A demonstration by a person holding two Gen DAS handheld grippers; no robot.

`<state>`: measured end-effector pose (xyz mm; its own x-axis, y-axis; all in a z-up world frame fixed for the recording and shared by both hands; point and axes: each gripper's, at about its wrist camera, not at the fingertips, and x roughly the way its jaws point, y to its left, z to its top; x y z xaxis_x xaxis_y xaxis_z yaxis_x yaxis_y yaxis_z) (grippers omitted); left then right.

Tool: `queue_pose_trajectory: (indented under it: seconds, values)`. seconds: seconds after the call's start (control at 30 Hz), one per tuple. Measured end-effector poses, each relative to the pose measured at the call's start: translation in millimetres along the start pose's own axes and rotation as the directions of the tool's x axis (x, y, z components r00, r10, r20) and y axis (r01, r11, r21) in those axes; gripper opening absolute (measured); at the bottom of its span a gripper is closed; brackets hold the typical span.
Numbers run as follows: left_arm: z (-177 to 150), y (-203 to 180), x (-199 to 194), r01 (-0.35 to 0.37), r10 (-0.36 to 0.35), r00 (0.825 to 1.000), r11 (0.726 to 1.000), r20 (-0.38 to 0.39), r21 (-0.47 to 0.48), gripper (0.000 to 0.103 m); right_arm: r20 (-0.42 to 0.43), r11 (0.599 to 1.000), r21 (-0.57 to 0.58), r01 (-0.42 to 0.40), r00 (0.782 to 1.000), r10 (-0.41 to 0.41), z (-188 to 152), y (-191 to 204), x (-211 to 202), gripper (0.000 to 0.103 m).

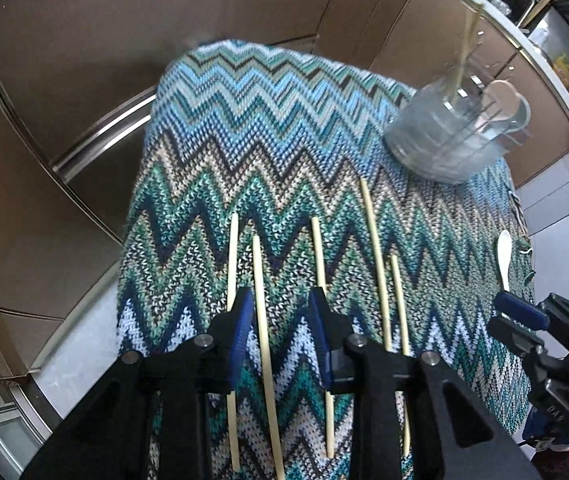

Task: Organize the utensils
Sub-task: 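Lower both tools toward the remaining chopsticks and spoons, then grasp a wooden chopstick with the right tool while the left tool grasps another chopstick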

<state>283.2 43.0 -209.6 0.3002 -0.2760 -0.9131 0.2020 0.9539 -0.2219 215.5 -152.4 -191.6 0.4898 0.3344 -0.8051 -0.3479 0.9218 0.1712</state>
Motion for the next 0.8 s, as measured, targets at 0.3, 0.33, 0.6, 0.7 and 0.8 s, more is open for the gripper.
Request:
queue_pose_trajectory:
  seconds: [0.3,0.33,0.6,0.7,0.8]
  values:
    - [11.3,7.5,26.5,-0.019,0.019,0.998,1.000,-0.068,-0.001,0.019,-0.082,0.999,-0.013,-0.045,0.996,0.043,10.2,-2.5,34.8,0.023]
    - [12.2,9.0,29.9,-0.015,0.015,0.997,1.000,-0.078,-0.004,0.019,-0.091,0.999,-0.014,-0.048,0.995,0.047,11.1,-2.5,38.2,0.023]
    - [12.6,10.0,42.4,-0.007,0.010,0.993,1.000,-0.119,0.021,0.014,-0.173,0.997,-0.016,-0.072,0.983,0.068,24.5,0.7,66.9,0.022]
    - [13.8,10.2,44.6,-0.005,0.009,0.992,1.000,-0.129,0.027,0.014,-0.209,0.997,-0.013,-0.070,0.976,0.065,30.8,0.5,78.9,0.021]
    - [15.6,13.3,45.5,0.005,-0.002,0.991,1.000,-0.136,0.028,0.014,-0.242,0.998,-0.013,-0.065,0.968,0.060,36.9,0.2,89.5,0.021]
